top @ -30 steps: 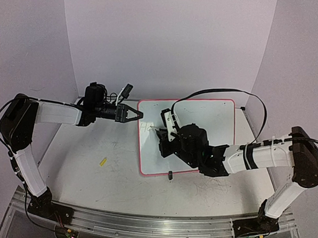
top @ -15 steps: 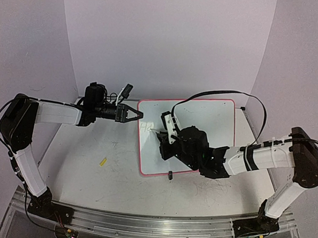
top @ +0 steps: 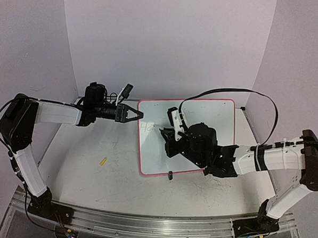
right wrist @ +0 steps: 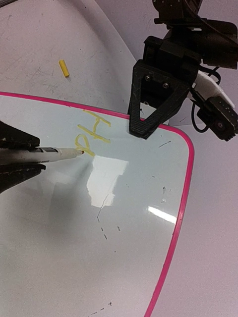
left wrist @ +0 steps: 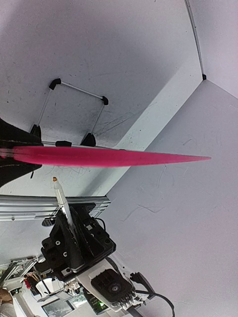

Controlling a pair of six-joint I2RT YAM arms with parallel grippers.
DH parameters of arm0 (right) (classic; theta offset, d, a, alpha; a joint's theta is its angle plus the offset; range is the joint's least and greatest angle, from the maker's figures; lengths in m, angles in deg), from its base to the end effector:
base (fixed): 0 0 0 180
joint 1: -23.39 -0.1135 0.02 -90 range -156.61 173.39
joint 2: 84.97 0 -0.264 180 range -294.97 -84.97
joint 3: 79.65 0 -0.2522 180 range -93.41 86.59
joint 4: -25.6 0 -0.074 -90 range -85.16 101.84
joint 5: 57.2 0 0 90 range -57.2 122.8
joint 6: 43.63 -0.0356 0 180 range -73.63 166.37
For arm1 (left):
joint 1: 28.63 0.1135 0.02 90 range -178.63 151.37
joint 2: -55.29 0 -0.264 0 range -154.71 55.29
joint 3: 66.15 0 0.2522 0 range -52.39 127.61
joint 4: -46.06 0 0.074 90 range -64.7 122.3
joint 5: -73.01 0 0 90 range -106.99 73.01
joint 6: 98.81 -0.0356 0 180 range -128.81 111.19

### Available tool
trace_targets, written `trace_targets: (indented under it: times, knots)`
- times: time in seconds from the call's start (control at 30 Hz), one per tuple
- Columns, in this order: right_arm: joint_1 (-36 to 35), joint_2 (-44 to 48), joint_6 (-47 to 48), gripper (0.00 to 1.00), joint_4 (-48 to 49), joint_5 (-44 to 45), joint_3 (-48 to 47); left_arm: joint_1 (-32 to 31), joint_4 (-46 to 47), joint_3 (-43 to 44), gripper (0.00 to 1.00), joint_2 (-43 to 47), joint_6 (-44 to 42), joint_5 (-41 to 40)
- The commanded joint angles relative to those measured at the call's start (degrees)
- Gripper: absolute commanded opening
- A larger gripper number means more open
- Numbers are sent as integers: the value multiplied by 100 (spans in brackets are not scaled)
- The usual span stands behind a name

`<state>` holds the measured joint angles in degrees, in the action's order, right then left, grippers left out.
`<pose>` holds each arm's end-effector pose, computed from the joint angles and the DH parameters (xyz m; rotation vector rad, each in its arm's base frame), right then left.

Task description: Write a sentence on the whiteboard

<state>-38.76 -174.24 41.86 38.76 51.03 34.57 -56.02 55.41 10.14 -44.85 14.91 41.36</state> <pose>0.1752 0.3078 0.2576 -0.6424 1.6566 0.5711 0.3296 -0.2049 0.2482 0.8438 1.7920 -1.5231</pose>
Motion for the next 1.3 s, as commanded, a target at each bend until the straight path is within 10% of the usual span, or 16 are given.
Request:
trace_targets:
  times: [0.0,1.27]
  knots:
    - [21,-171,74,0,172,117,-272,-90,158,23,0,245,36,274]
    - [19,-418,40,0,27,449,-260,-88,158,27,0,289,36,293]
